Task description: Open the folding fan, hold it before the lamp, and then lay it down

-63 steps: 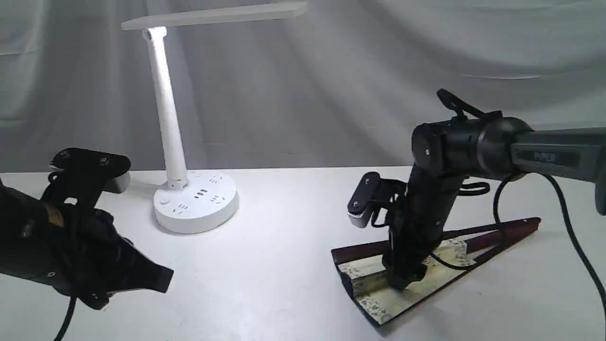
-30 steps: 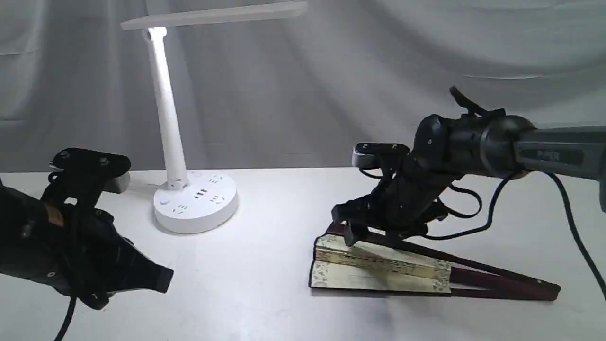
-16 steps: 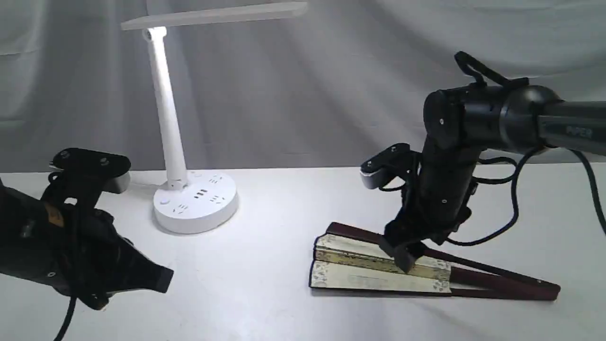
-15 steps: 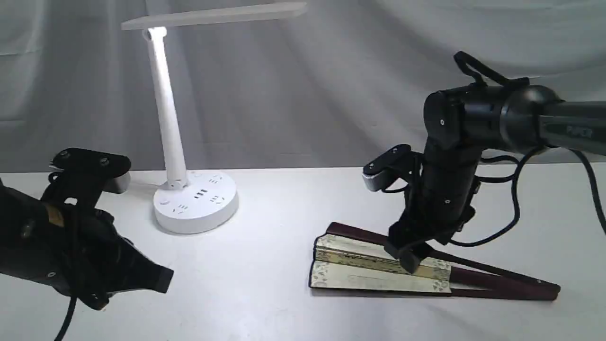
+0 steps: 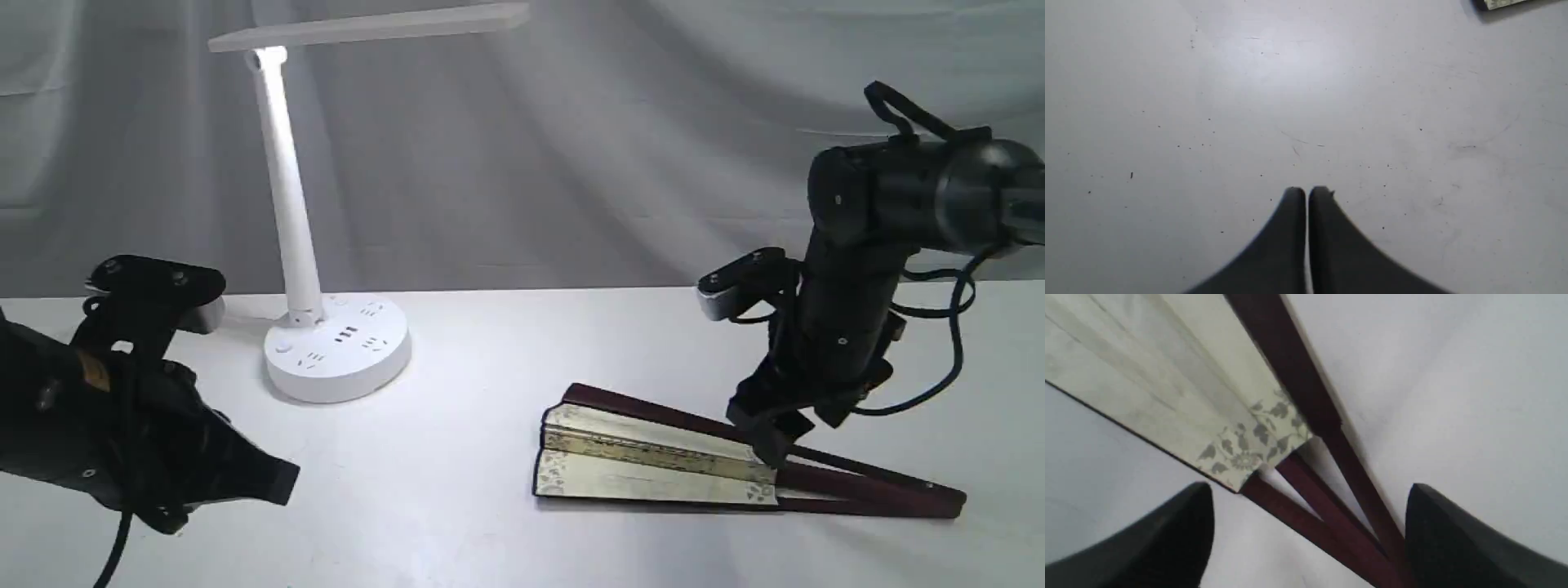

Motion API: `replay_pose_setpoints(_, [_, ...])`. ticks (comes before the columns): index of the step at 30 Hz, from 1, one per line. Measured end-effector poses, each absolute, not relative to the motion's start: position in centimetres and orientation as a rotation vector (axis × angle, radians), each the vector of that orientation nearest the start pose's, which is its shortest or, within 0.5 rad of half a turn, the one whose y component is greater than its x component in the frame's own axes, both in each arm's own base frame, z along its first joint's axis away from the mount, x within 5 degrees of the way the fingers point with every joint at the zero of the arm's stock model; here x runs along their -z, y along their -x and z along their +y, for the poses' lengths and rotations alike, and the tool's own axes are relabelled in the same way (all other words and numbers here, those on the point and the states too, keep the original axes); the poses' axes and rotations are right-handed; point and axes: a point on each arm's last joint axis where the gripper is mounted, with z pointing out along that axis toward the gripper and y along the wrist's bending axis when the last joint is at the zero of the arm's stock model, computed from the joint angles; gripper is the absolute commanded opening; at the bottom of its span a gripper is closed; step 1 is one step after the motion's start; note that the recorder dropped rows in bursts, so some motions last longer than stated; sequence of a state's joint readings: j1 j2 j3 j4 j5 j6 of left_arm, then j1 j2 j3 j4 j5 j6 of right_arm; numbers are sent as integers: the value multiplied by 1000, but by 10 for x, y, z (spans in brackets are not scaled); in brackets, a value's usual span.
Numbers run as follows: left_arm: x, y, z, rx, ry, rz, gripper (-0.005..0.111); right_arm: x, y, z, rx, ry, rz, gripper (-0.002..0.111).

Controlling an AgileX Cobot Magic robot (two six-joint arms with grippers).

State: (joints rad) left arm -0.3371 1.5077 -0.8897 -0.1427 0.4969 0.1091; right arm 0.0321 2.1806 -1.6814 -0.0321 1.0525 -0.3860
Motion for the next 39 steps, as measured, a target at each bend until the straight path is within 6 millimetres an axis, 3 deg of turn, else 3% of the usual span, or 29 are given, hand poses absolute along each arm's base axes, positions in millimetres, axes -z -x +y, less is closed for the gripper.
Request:
replay_pose_setpoints(12, [-222,-277,-103,216,-440,2569,0,-140,-429,-19,86,571,3040,66])
replay_pose_setpoints(19, [-222,-276,-103,216,-441,2571,0,-129,-424,-22,71,523,3034,66])
replay_pose_setpoints(26, [-222,-276,-103,216,-441,2572,0,-129,-427,-21,43,219,3030,66])
replay_pose_setpoints(39, [-221,-276,-103,216,-442,2574,0,-128,-424,-19,-9,-193,3065,66])
